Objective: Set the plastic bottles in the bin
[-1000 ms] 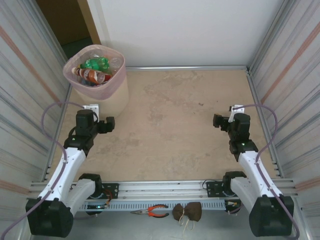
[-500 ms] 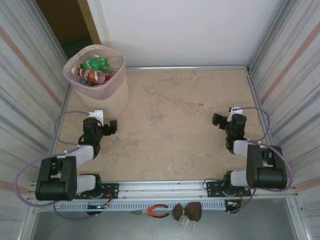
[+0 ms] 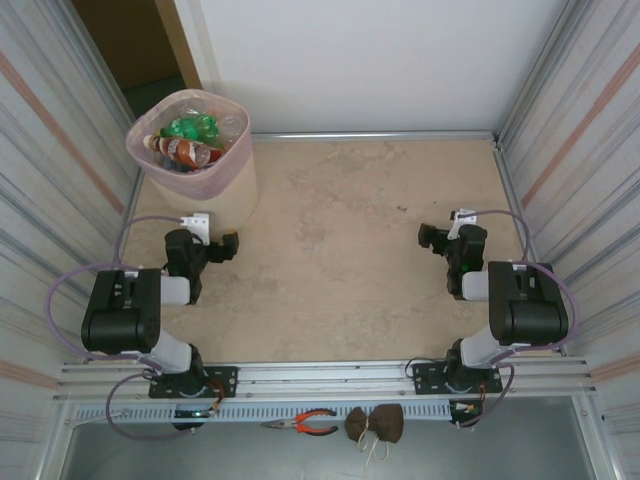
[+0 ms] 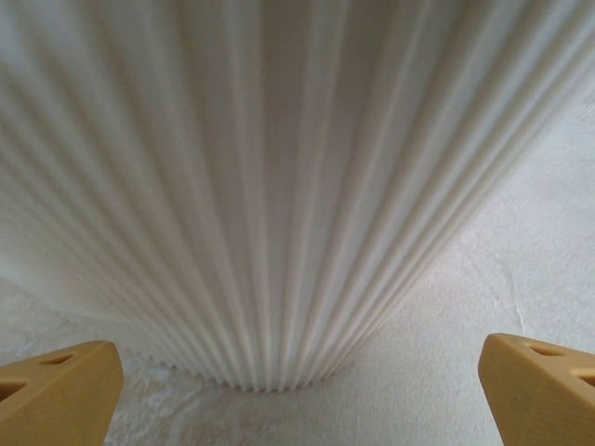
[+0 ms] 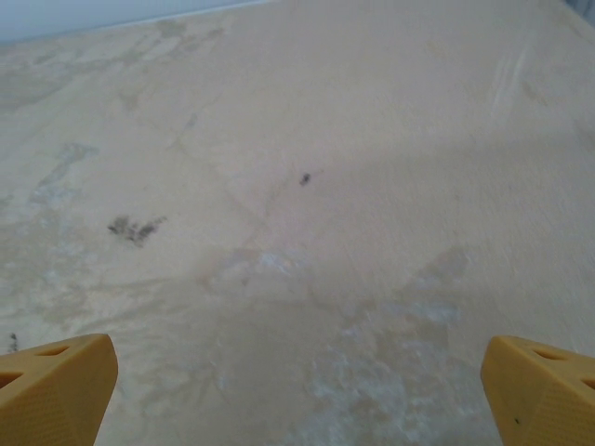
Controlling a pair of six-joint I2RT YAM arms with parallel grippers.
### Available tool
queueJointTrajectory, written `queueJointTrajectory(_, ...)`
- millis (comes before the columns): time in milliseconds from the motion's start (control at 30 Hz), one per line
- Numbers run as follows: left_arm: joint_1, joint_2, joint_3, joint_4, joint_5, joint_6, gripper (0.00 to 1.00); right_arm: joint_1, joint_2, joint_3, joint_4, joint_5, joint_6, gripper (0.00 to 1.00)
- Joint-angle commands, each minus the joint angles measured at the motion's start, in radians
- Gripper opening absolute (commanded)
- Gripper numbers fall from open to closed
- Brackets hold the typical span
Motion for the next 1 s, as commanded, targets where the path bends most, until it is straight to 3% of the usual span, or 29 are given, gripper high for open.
queueJointTrajectory(0,-0.018,-0.004,0.054,-0.035,0.001,0.045,0.99,0.01,0.007,0.027,-0.006,0.034,-0.036,0.99)
queueJointTrajectory(567,-0.053,-0.007,0.052,-0.028,-0.106,0.048,0.99,-0.002,0.009,0.04,-0.031,0.01,-0.03,0.99)
queueJointTrajectory(967,-0.054,-0.006,0.052,-0.03,-0.106,0.048,0.99,-0.006,0.007,0.038,-0.029,-0.015,-0.036,0.99)
